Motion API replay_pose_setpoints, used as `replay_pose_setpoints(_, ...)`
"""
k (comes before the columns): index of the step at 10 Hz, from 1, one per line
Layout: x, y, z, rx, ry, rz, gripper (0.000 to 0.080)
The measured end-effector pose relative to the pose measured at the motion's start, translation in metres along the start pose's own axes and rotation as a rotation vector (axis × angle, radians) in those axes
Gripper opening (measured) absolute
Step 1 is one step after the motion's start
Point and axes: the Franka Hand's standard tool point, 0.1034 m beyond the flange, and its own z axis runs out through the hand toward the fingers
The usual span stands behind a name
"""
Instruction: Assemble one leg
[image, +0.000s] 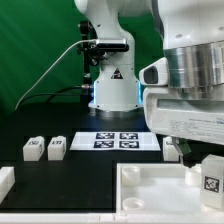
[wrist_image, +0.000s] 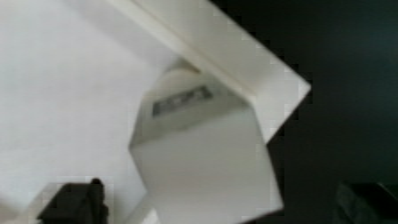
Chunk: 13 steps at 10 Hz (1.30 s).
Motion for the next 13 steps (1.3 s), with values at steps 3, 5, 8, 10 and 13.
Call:
replay_pose_setpoints(3, -0.003, 0.0, 0.001, 0.0, -0.004, 0.21, 0.0374)
replay_pose_setpoints(5, -0.002, 0.001, 0.001, -0.003, -0.005, 0.37, 0.0313)
replay_pose_setpoints(8, -0.002, 0.003, 0.001, 0.004, -0.014, 0.735, 0.0313)
replay_pose_setpoints(10, -0.003, 0.012, 0.001, 0.07, -0.007, 0.979, 0.0313)
replay_pose_setpoints(13, -0.004, 0.01, 0.0, 0.06, -0.001, 0.841, 0.0313)
